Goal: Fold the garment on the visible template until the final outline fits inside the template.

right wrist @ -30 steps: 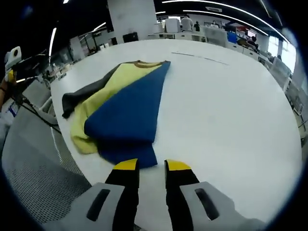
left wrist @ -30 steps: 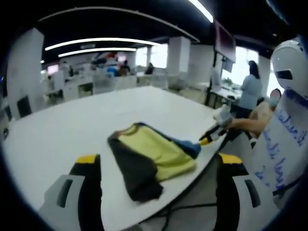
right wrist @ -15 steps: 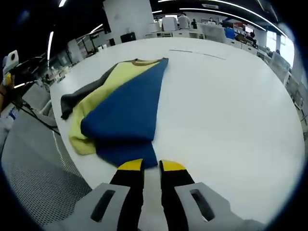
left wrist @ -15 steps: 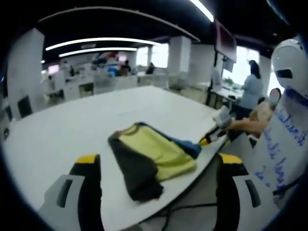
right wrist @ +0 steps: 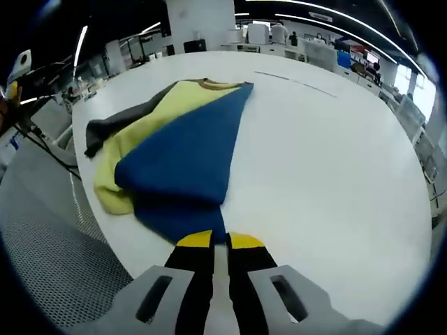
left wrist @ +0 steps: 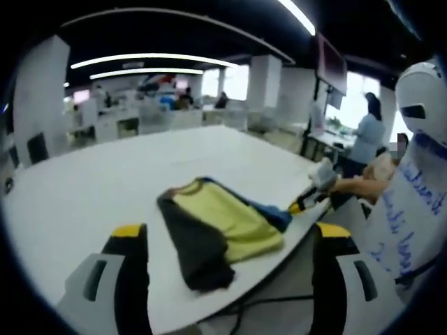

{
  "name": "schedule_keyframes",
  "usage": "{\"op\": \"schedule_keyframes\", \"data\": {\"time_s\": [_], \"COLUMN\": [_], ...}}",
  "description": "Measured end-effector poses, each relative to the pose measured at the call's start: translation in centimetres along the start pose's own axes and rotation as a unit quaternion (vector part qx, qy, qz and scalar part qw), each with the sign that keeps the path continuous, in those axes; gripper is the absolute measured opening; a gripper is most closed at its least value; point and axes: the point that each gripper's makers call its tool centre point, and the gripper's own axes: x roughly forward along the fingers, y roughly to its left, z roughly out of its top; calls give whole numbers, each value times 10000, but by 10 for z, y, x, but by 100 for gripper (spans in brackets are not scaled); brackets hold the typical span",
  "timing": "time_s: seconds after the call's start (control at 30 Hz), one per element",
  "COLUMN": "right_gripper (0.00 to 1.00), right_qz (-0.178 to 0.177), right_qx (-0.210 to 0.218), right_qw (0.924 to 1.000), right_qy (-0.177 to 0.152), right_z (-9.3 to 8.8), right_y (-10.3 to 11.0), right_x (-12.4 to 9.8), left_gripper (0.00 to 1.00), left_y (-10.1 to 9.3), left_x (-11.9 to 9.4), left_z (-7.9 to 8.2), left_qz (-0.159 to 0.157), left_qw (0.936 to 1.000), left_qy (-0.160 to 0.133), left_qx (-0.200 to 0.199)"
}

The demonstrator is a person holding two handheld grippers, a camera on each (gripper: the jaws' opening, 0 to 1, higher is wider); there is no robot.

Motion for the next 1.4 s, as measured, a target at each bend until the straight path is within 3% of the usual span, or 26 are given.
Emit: {"op": "schedule_keyframes", "data": {"time_s": [0.57, 1.4], "right_gripper": [2, 2], "right_qz": [84, -627], "right_qx": [417, 308], "right_qw": [9990, 9976], "right_qy": [-137, 22], "right_z": [1, 1], "right_y": [-5, -85], "right_x": [0, -33], "left_gripper": [94, 94], "left_y": [0, -2], "left_x": [0, -1], "left_z": [3, 3], "left_qz": [53, 102], "left_qw": [10000, 9999], "left_qy": [1, 48], "left_qx": [-1, -2]}}
